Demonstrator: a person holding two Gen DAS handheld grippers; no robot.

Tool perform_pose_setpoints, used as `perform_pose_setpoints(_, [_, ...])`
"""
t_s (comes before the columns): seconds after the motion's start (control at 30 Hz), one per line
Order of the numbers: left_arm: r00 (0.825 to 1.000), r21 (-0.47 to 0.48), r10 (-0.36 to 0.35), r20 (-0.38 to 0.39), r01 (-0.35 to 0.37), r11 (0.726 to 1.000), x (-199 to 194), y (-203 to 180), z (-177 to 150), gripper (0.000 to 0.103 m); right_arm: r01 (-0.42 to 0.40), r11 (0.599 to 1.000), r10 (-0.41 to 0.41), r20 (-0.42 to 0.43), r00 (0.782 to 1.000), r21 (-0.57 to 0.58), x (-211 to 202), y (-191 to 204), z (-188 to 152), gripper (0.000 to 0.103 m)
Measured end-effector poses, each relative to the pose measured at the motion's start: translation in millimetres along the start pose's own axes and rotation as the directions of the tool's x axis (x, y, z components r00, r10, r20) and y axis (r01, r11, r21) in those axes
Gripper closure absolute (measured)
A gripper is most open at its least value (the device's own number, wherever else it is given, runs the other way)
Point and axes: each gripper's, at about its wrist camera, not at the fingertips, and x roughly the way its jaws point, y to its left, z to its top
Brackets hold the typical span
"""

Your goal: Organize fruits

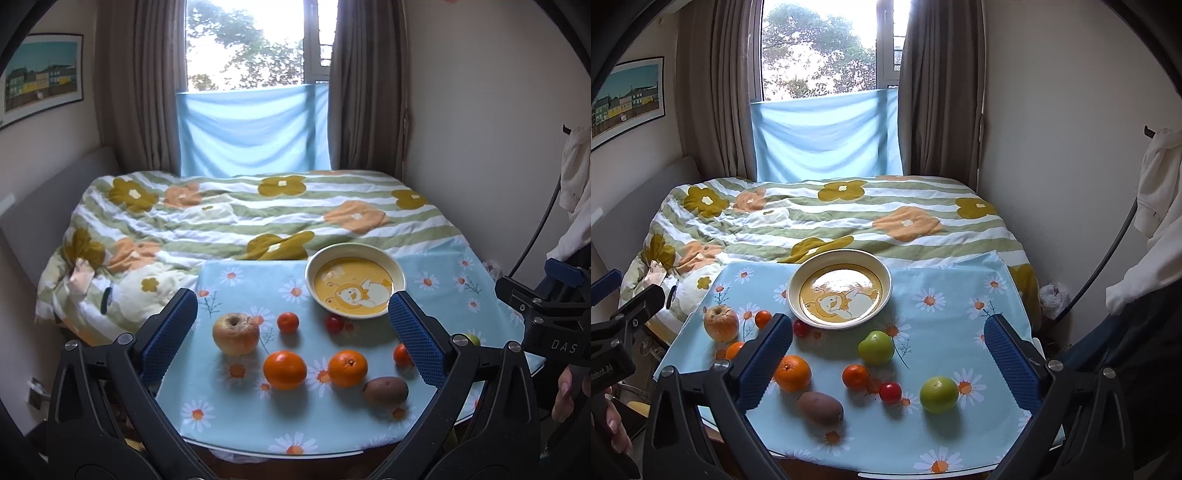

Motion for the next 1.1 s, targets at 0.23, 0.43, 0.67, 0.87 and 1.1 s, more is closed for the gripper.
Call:
perform_pose_setpoints(0.23, [1.0, 0.001, -0.001, 0.0, 0.001, 1.0, -0.1, 0.7, -0.5, 0.0, -0.003, 1.0, 0.003, 0.0, 1.0, -0.002, 0.6, 1.4, -0.2, 0.0])
perform_pose_setpoints(0.43, [1.0, 0.001, -0.002, 0.001, 0.002, 1.0, -0.2, 1.1, -0.8, 0.0, -0.003, 1.0, 0.003, -0.001, 1.0, -0.001, 0.7, 1.2, -0.1, 0.0])
perform_pose_setpoints(0.67, [1.0, -0.004, -0.003, -0.004, 0.003, 1.0, 3.6, 0.3, -2.6, 0.0, -0.003, 1.0, 0.003, -0.001, 1.0, -0.001, 1.0, 0.7, -0.4, 0.0])
perform_pose_setpoints(0.87, [1.0, -0.004, -0.003, -0.004, 0.003, 1.0, 4.5, -0.2, -2.8, 0.0, 0.002, 1.0, -0.002, -0.007, 1.0, 0.0, 3.6, 1.6, -0.6, 0.0])
perform_pose_setpoints(1.1, [1.0, -0.005, -0.005, -0.005, 0.004, 1.0, 5.2, -0.1, -2.8, 0.0, 0.003, 1.0, -0.003, -0.007, 1.0, 0.0, 3.7, 1.2, -0.4, 0.0])
